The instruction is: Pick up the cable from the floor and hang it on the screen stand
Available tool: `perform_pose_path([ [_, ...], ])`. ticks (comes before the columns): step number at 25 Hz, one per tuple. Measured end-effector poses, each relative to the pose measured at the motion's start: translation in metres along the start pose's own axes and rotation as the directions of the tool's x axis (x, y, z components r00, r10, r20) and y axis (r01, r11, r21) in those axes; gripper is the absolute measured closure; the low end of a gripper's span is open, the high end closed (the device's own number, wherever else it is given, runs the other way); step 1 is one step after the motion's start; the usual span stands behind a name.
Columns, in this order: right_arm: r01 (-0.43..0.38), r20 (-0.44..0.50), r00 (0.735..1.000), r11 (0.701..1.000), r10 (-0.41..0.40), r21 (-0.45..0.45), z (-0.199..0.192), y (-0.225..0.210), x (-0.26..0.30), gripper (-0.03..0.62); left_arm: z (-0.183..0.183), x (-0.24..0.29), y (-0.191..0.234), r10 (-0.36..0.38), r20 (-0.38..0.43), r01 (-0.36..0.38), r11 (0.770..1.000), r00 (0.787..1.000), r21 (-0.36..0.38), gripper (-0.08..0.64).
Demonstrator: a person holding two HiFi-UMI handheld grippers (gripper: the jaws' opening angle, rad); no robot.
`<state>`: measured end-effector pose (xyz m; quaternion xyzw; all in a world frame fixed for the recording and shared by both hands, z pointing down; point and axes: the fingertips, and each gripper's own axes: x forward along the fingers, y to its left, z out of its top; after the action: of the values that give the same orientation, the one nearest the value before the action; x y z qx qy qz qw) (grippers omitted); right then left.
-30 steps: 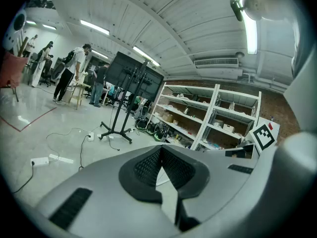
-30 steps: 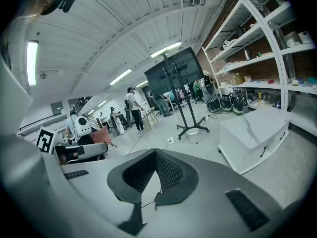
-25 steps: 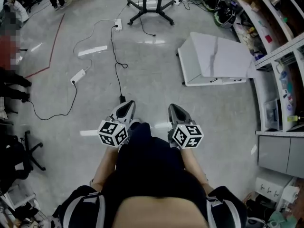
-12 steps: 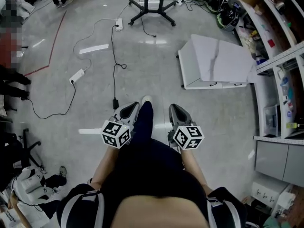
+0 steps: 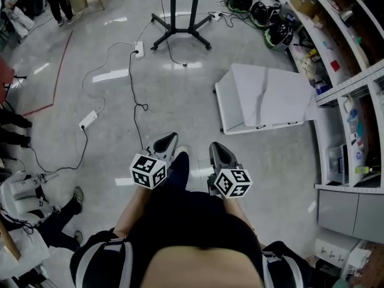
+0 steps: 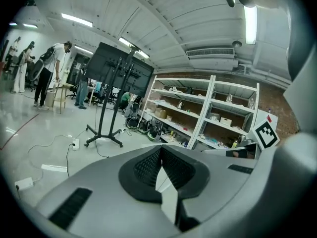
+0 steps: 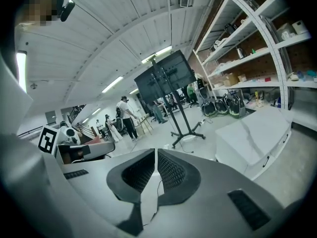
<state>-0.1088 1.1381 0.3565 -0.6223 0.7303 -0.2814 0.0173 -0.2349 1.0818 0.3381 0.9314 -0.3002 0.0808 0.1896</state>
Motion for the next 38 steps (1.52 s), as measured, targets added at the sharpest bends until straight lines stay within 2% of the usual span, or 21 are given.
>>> perform_pose_path([
  [9,0.0,0.028,1.0,0.998,0.002,-0.058,0.118,-0.032,0.148,0.566,0.096,0.118,0.091,-0.013,0.022,0.012,1.0,1.0,0.029,0.552],
  [13,-0.048,0.05,0.997,0.992,0.054,-0.118,0.165,-0.026,0.21,0.566,0.121,0.158,0.121,-0.022,0.042,0.02,0.999,0.999,0.038,0.552],
  [16,-0.084,0.059,0.994,0.99,0.091,-0.114,0.184,-0.02,0.244,0.566,0.135,0.179,0.14,-0.009,0.06,0.008,1.0,0.998,0.017,0.552],
  [21,-0.123,0.044,0.991,0.987,0.128,-0.106,0.188,-0.013,0.28,0.568,0.142,0.203,0.163,-0.014,0.056,0.013,1.0,0.998,0.005,0.552],
  [26,-0.117,0.047,0.992,0.991,0.12,-0.065,0.182,-0.018,0.291,0.567,0.142,0.211,0.174,-0.016,0.039,0.014,0.999,0.999,0.037,0.552],
  [32,-0.088,0.037,0.995,0.995,0.09,-0.055,0.174,-0.025,0.289,0.566,0.134,0.203,0.172,-0.021,0.016,0.021,1.0,1.0,0.018,0.552],
  [38,-0.101,0.055,0.993,0.993,0.104,-0.055,0.184,-0.026,0.285,0.566,0.129,0.198,0.164,-0.021,0.01,0.021,0.999,1.0,0.024,0.552],
])
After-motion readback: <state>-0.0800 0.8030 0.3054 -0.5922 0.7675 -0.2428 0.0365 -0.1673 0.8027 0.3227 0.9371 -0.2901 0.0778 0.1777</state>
